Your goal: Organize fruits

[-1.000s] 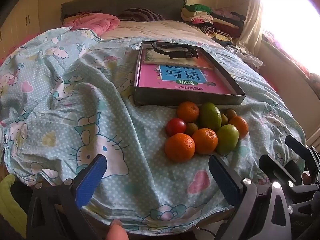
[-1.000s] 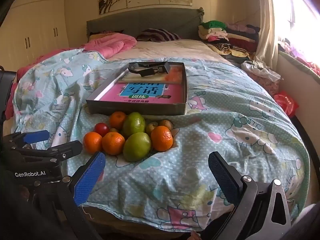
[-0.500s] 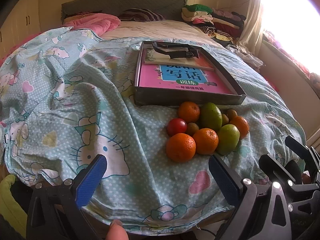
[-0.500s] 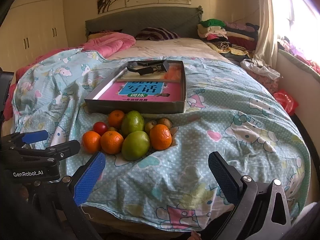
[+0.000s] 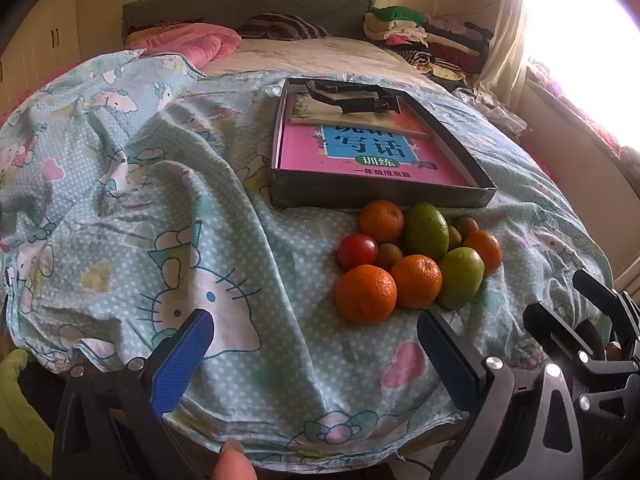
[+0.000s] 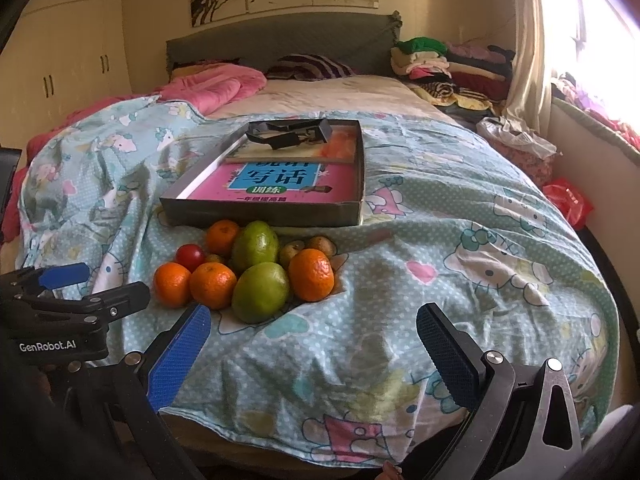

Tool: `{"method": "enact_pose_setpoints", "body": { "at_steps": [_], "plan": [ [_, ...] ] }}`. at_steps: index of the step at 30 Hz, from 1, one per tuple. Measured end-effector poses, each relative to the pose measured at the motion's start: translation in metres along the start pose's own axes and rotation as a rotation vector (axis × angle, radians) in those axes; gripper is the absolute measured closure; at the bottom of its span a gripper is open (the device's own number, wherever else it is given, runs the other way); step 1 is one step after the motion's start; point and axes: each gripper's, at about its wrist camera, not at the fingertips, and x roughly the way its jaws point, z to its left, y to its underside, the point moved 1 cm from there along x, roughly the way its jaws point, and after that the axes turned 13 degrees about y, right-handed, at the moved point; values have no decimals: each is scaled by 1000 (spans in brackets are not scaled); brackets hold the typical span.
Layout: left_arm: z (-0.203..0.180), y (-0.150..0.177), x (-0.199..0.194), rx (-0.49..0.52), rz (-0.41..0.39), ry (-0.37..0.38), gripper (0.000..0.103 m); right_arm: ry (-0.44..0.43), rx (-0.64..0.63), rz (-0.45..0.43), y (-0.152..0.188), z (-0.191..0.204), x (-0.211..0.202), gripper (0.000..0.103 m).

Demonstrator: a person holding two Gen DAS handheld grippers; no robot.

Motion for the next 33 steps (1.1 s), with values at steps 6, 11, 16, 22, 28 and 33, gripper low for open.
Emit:
{"method": "enact_pose_setpoints", "body": {
  "at_steps": [6,11,16,22,28,33],
  "plan": [
    [5,-1,7,1,20,31,1,11,3,18,-1,-5,9,0],
    [5,-6,12,10,35,49,6,19,11,67,-6,-12,28,0],
    [3,-10,17,22,40,53,14,33,-29,74,-15,-16,47,4],
    [-4,-11,21,61,52,56,27,-6,-45,143,-26,-13,70,20],
    [-13,-11,26,98,70,84,42,-95,-38,175,-34,-10,89,36],
    [-13,-14,33,100,87,97,51,-156,-88,161,-36,-4,87,53]
  ]
}}
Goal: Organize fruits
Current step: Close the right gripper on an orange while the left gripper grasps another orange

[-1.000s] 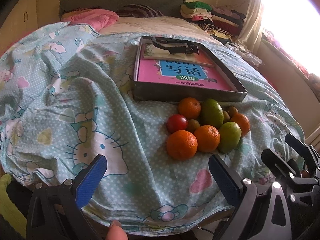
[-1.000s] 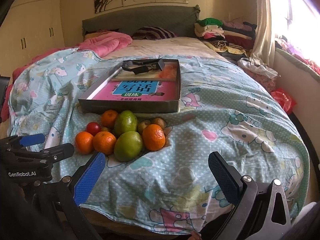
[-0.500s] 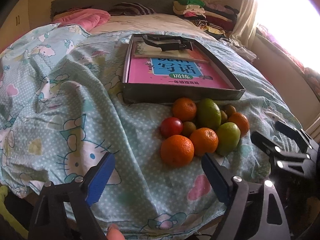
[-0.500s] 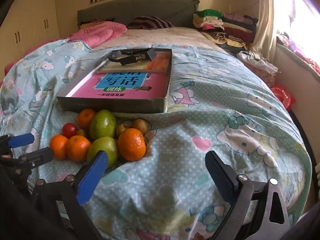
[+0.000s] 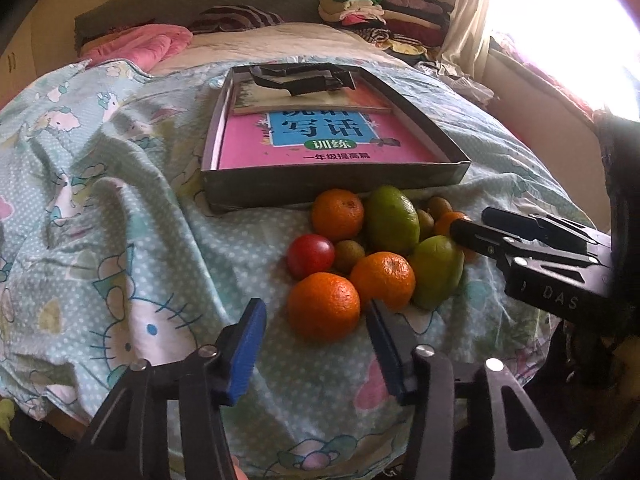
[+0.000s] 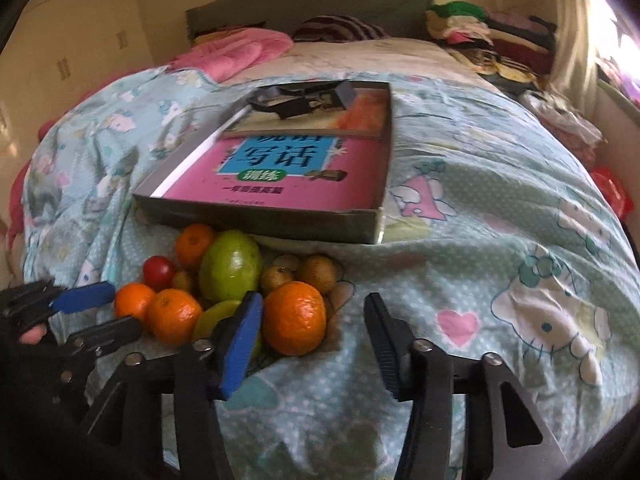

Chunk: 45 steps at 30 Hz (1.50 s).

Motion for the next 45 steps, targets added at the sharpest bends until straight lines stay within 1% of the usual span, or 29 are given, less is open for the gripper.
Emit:
{"method": "enact_pose_setpoints", "body": {
  "at_steps": [3,6,10,14,15,17,20,21,24,27,31,32,35,38,41,43,45],
  "plan": [
    [2,-1,5,-7,10,1,51,-16,-28,-7,-2,3,0,56],
    [6,-2,7,-18,13,6,51,-84,15,9,-3,1,1,60],
    [7,-1,8,-25,17,13,51,-95,29,29,-5,-2,8,60],
    [11,1,8,-44,23,25,51,-164,108,73,-5,-11,15,60],
    [11,2,7,-47,24,28,51,-169,117,80,-4,-12,16,60],
    [12,3,7,-44,24,31,51,-173,104,78,-4,-11,14,62],
    [11,5,7,-39,26,33,51,-140,41,72,-4,-6,13,63],
    [11,5,7,-39,27,34,51,-141,29,74,-3,-8,12,64],
    [13,4,8,-40,26,40,51,-134,-7,64,1,-12,9,69],
    [13,4,8,-44,24,45,51,-107,-38,46,7,-12,0,69],
    [12,2,9,-39,30,43,51,-118,-65,61,12,-5,-2,69],
    [12,2,9,-39,30,44,51,-117,-67,62,12,-5,-2,68],
    [11,1,10,-43,31,43,51,-112,-62,73,10,-7,3,61],
    [11,0,11,-49,33,43,51,-114,-73,85,6,-7,6,60],
    [14,-3,12,-54,31,40,51,-127,-102,78,2,-7,10,60],
    [15,-4,13,-56,29,44,51,-169,-104,80,-2,-11,15,62],
    [18,-6,13,-67,31,65,54,-183,-116,71,-3,-12,13,68]
  ]
}}
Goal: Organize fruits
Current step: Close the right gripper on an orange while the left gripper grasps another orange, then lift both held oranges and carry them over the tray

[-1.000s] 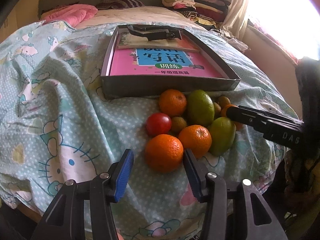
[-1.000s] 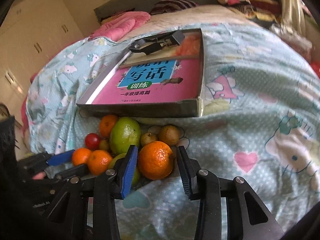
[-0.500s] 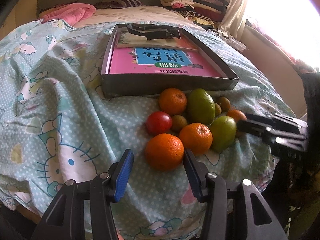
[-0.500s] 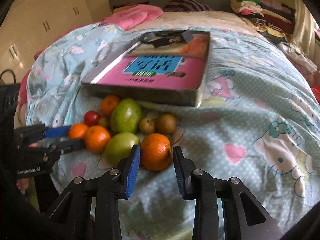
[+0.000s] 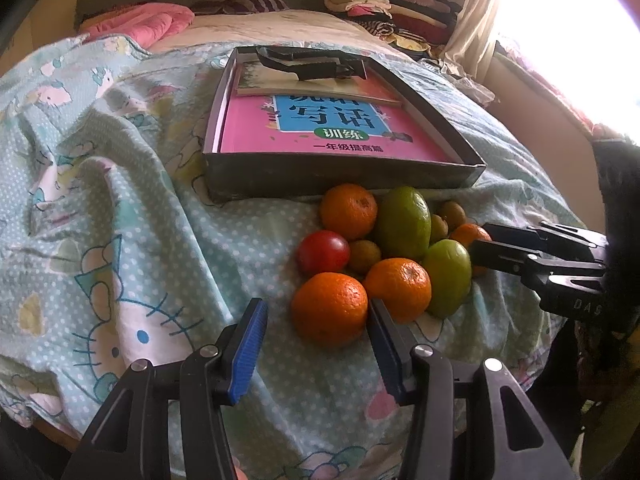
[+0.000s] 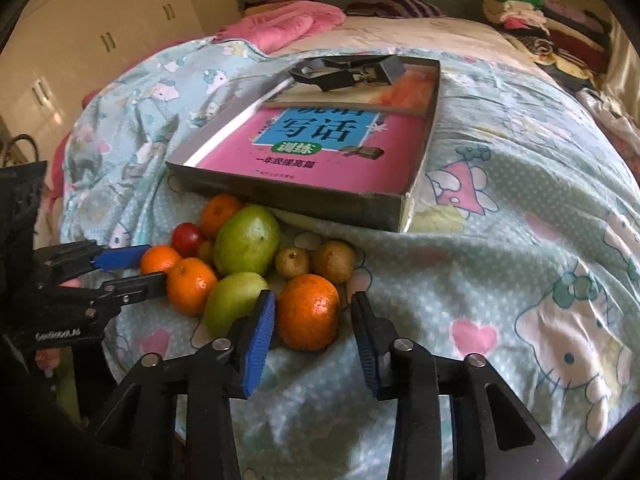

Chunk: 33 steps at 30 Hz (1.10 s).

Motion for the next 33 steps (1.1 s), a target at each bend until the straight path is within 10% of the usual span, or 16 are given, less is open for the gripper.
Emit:
{"method": "enact_pose_setpoints", "body": {
  "at_steps": [8,20,33],
  "plan": [
    [0,-1,2,17,5,36,66,169,-188,-19,20,34,-13,67],
    [0,-3,5,24,9,35,67,116,-100,-4,0,13,7,64],
    [1,-33,-32,-1,-75,77,69,139,-56,-194,-17,23,-41,65]
  ]
}}
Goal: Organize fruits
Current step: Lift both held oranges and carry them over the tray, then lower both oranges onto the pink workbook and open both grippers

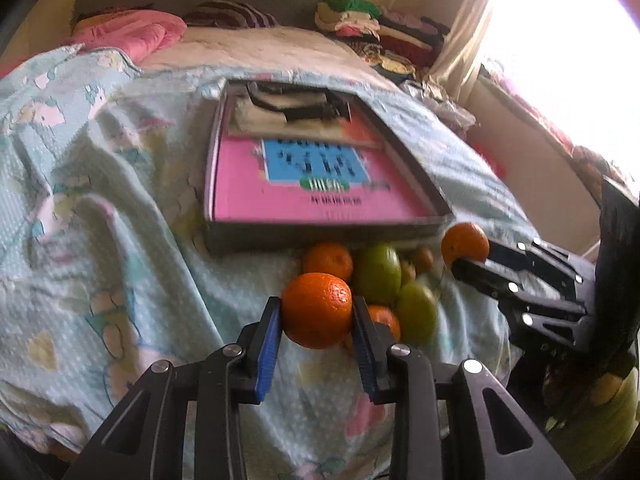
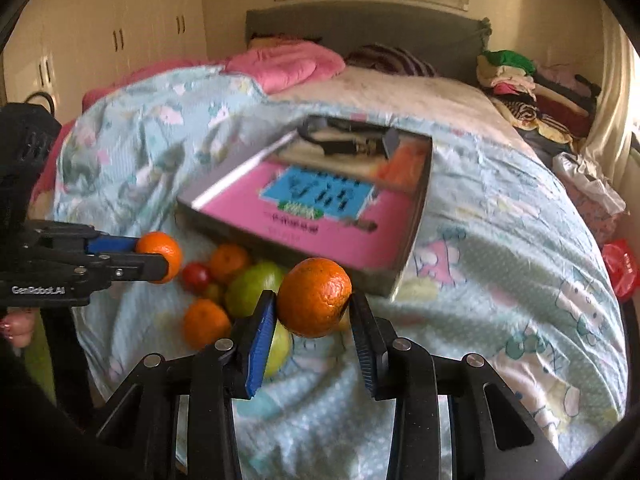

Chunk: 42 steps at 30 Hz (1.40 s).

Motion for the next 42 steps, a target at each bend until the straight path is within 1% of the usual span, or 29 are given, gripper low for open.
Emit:
{"method": "enact_pose_setpoints", "body": {
  "at_steps": [3,8,11,15,20,24,26,36,42],
  "plan": [
    [3,-16,-3,-5,-25,-17,69,2,28,-23,-13,-3,2,65],
    [5,-38,4,-7,-40,-35,69,-8,62,-39,-31,-5,11,65],
    [7,-49,13,-5,-37,-52,69,-9,68,-22,-39,-6,25,65],
    [9,-55,26,11,-30,-78,69,1,83,19,-45,-9,46,65],
    [13,-58,42,20,-4,-99,69,18,81,48,-46,-12,60,65],
    [18,-58,53,14,21,-108,69,27,72,102,-45,-10,72,65],
    [19,-57,55,26,17,-123,69,26,69,118,-43,-9,76,65],
    [22,-59,62,22,26,-140,69,29,80,168,-45,-8,87,64],
    [20,-59,64,30,28,-151,68,30,90,180,-47,-8,90,64]
  ]
}}
